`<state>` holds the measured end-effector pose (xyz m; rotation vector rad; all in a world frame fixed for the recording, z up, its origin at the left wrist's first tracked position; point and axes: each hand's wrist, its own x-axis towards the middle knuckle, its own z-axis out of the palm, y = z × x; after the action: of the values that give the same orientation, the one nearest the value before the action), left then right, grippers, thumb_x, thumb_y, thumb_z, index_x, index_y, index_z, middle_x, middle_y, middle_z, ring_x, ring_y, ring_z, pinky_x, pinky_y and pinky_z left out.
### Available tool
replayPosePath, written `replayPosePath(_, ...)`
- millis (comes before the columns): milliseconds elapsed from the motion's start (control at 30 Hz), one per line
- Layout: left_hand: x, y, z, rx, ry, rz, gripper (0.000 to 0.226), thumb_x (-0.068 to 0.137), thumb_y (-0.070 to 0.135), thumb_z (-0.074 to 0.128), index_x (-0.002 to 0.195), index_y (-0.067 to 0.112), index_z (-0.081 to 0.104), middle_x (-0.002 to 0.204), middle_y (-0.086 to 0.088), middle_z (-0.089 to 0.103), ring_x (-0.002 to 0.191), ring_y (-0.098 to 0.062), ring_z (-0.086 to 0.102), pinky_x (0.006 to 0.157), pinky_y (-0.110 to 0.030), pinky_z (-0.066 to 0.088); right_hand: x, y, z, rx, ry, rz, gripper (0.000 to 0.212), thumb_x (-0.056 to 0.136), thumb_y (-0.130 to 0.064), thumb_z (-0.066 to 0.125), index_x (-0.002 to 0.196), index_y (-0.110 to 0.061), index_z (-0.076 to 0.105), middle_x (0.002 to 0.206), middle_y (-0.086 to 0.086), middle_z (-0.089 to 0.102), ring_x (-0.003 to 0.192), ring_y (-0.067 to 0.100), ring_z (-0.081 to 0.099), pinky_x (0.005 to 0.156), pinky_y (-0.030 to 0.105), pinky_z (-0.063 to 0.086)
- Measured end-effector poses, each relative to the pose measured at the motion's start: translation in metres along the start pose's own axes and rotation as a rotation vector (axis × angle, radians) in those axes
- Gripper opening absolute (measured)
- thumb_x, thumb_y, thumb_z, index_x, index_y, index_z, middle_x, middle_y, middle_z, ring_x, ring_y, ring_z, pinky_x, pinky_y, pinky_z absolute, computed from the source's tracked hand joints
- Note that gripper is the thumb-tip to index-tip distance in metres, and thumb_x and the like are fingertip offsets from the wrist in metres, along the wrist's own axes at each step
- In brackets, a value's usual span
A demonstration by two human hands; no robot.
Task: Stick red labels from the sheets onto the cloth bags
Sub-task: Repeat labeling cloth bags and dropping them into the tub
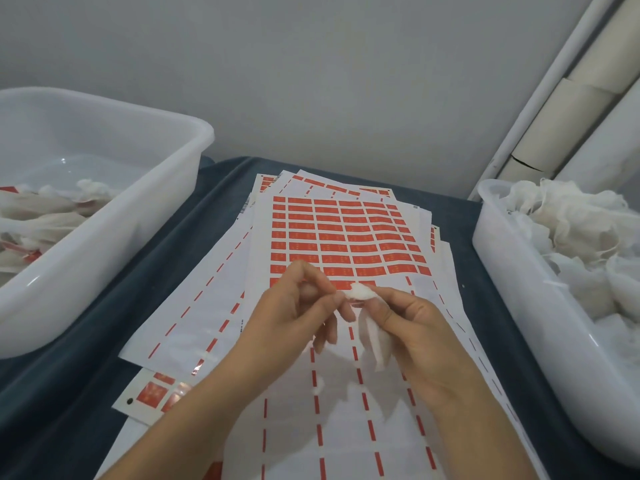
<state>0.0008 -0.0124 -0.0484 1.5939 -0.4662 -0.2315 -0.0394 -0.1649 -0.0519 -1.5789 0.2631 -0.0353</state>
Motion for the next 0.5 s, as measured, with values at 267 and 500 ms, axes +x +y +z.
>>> replayPosePath(267,0.000,-0.004,0.002,0.009,0.071,0.020,0.009,0.086,0.026,0.050,0.092,0.028,0.043,0.086,0.024,0.065,0.072,0.005,0.061,0.053,-0.009,0.045,-0.006,-0.003,0.007,0.405,-0.300,0.224,0.021,0.074,-0.025,0.060,0.086,-0.027,0.077,0.089,-0.002,0.071,0.082,0.013,0.068,0.078,0.029,0.052)
replayPosePath(500,0.002,0.000,-0.001,-0.229,0.098,-0.178,0.047,0.061,0.052,0.059,0.105,0.038,0.049,0.103,0.021,0.058,0.084,-0.010,0.063,0.063,-0.018,0.053,-0.007,-0.005,0.014,0.044,-0.078,0.046,0.024,0.072,-0.047,0.054,0.084,-0.038,0.072,0.103,-0.020,0.067,0.099,0.012,0.062,0.085,0.020,0.051)
